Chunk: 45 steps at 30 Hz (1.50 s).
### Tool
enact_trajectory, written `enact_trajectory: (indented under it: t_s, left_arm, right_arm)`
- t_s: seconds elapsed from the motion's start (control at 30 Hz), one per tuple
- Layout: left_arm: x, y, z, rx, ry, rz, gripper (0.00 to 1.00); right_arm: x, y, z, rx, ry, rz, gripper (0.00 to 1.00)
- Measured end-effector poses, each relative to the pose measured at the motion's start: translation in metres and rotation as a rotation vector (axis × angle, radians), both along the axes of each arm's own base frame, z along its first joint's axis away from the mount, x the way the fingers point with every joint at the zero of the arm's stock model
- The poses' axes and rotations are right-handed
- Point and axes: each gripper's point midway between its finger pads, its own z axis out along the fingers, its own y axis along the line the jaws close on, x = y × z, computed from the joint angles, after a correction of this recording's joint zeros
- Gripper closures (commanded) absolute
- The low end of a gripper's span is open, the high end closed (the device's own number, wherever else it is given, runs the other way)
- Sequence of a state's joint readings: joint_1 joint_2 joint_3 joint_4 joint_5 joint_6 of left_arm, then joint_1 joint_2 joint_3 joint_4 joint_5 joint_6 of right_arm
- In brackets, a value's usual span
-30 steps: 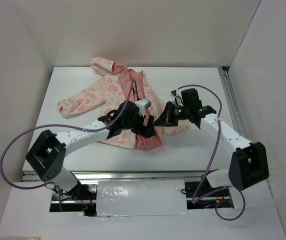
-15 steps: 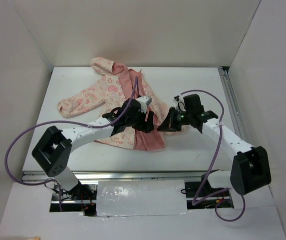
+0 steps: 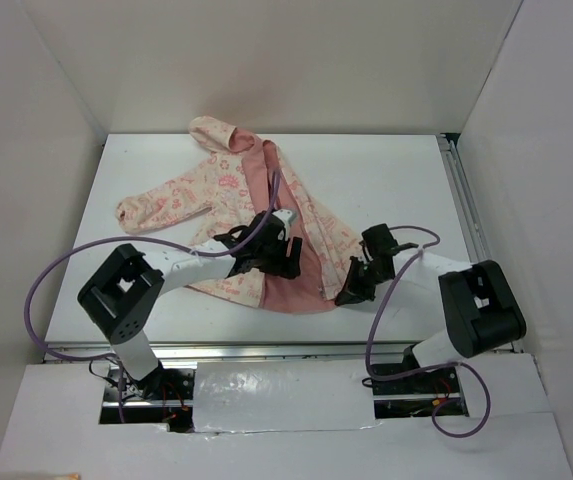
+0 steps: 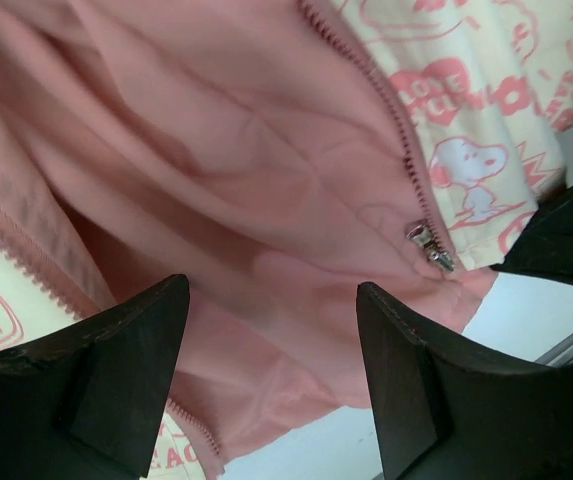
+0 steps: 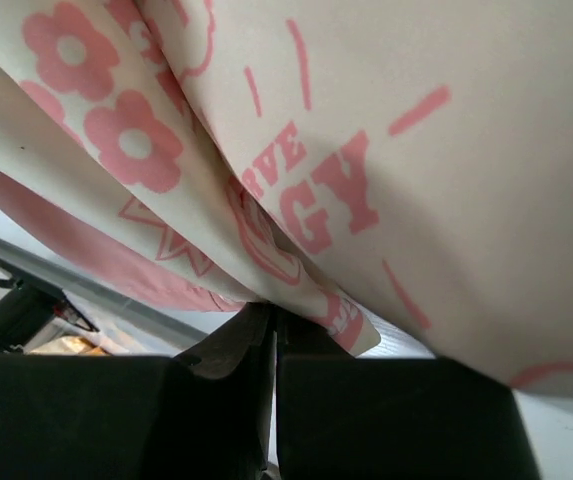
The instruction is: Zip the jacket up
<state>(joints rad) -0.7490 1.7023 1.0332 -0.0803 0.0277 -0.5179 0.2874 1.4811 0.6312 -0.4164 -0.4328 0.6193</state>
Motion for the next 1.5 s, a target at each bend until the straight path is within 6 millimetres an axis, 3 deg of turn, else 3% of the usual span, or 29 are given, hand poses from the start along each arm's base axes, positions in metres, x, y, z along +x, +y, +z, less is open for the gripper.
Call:
enact_trajectory:
  t_s: [0.03,0.17,0.27,0.3,0.33,0.4,0.47,0.5,0.53,0.67,0.77,0.93,0.97,1.1,1.5]
  left_arm:
    - [-0.002,0.001,-0.003,0.003,0.009,0.005,0.20]
    - [-0.004,0.004,-0.006,0.010,0.021,0.009,0.19]
    - [-0.005,0.004,-0.006,0.009,0.021,0.009,0.19]
    - [-0.006,0.005,-0.007,0.009,0.022,0.009,0.19]
    - [-0.007,0.006,-0.007,0.010,0.023,0.009,0.19]
    - [-0.012,0.010,-0.006,0.004,0.022,0.007,0.18]
    - [-0.018,0.014,-0.003,-0.002,0.019,0.004,0.17]
    - [-0.021,0.017,-0.001,-0.007,0.018,0.002,0.17]
    - [-0.024,0.018,0.002,-0.012,0.016,0.001,0.16]
    - [-0.028,0.021,0.014,-0.041,0.005,0.014,0.15]
    - [-0.034,0.027,0.015,-0.045,0.008,0.022,0.15]
    - [-0.047,0.040,0.008,-0.025,0.041,0.046,0.15]
    - [-0.050,0.043,0.008,-0.021,0.044,0.050,0.15]
    - [-0.058,0.051,0.006,-0.020,0.055,0.066,0.15]
    - [-0.059,0.059,0.004,0.000,0.054,0.093,0.14]
  right_arm:
    - [0.000,0.000,0.000,-0.009,-0.005,0.000,0.95]
    - [0.001,-0.008,0.001,-0.063,-0.023,-0.026,0.66]
    - [0.002,-0.016,0.005,-0.116,-0.057,-0.029,0.57]
    - [0.002,-0.023,0.004,-0.166,-0.077,-0.021,0.49]
    - [0.002,-0.020,0.008,-0.162,-0.094,-0.011,0.49]
    - [-0.001,-0.022,0.015,-0.217,-0.148,0.033,0.30]
    - [-0.002,-0.016,0.030,-0.245,-0.229,0.094,0.29]
    - [0.000,-0.011,0.041,-0.246,-0.284,0.124,0.02]
    - [0.003,-0.007,0.052,-0.245,-0.331,0.137,0.00]
    - [0.019,0.002,0.091,-0.269,-0.500,0.163,0.00]
    - [0.030,0.001,0.100,-0.310,-0.548,0.159,0.01]
    - [0.040,0.006,0.076,-0.407,-0.494,0.216,0.10]
    - [0.041,0.006,0.069,-0.433,-0.476,0.227,0.17]
    - [0.040,0.004,0.044,-0.506,-0.412,0.268,0.27]
    - [0.034,0.017,0.026,-0.477,-0.372,0.330,0.48]
